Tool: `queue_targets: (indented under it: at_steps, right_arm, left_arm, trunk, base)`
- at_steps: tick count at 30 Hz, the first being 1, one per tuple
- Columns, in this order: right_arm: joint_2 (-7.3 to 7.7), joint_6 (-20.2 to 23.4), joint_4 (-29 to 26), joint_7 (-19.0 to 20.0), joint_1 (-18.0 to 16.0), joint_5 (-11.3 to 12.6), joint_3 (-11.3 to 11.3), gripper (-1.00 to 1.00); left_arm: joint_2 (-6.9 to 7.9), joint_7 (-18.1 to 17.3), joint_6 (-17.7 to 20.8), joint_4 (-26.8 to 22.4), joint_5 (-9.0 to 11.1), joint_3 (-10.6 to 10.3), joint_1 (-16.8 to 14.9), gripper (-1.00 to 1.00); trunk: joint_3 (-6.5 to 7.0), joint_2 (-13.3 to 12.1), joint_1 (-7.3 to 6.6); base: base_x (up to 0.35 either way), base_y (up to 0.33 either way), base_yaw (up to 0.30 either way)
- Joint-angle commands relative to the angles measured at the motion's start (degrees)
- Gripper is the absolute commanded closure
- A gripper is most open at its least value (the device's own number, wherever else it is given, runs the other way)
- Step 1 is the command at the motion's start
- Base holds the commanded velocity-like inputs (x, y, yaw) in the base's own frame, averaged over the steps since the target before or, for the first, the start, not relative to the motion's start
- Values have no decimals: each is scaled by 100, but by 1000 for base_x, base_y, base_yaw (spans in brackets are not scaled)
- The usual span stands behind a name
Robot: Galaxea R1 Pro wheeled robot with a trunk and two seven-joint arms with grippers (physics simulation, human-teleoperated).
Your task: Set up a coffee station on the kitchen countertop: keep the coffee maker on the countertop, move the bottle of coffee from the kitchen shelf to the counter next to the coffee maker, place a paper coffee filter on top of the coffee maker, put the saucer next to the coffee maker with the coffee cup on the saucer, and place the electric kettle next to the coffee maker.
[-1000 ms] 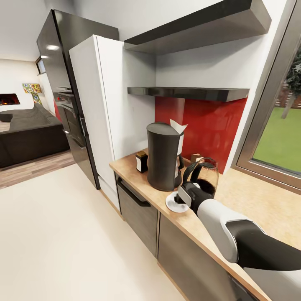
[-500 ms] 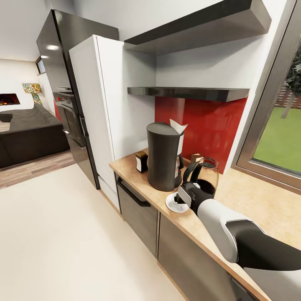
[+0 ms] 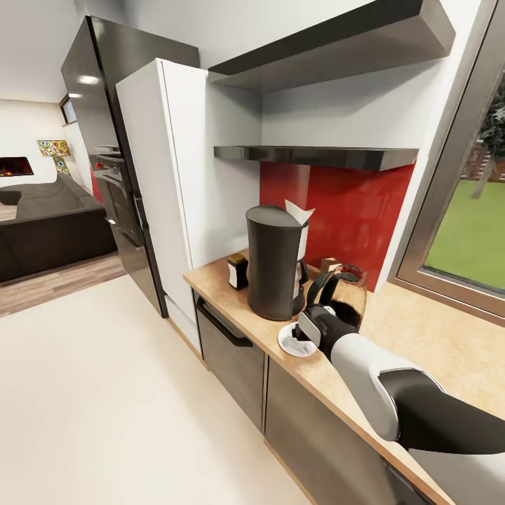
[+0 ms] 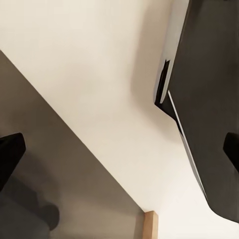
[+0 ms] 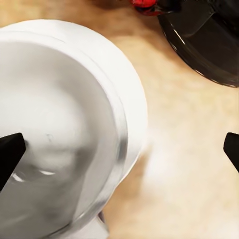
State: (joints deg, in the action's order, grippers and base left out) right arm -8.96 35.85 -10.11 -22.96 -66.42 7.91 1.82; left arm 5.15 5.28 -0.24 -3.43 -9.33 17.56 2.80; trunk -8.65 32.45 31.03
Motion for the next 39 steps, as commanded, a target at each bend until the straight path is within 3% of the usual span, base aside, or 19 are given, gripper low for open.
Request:
queue_targets:
  at_steps: [1, 7, 12, 22, 39]
  right_arm:
    - [-7, 18, -19, -42, -3, 62, 22, -100]
    - [-10, 18, -158, -42, -3, 62, 21, -100]
    - [-10, 26, -771, -49, -3, 55, 20, -100]
    - [-10, 27, -846, -44, -3, 53, 20, -100]
    - [-41, 14, -810, -5, -3, 78, 36, -100]
  left_arm:
    - [-4, 8, -3, -9, -60, 46, 1, -100]
    - [-2, 8, -3, -9, -60, 46, 1, -100]
    - [-3, 8, -3, -9, -60, 46, 1, -100]
    - [-6, 8, -7, -9, -60, 46, 1, -100]
    - [1, 8, -3, -9, -60, 47, 1, -100]
  trunk:
    - [-9, 8, 2]
    - [-9, 8, 2]
    - [-9, 8, 2]
    - [-9, 8, 2]
    - [-9, 8, 2]
  base:
    - [0, 0, 0]
    - [0, 0, 0]
    - [0, 0, 0]
    - [-96, 1, 0]
    - [-94, 268, 0]
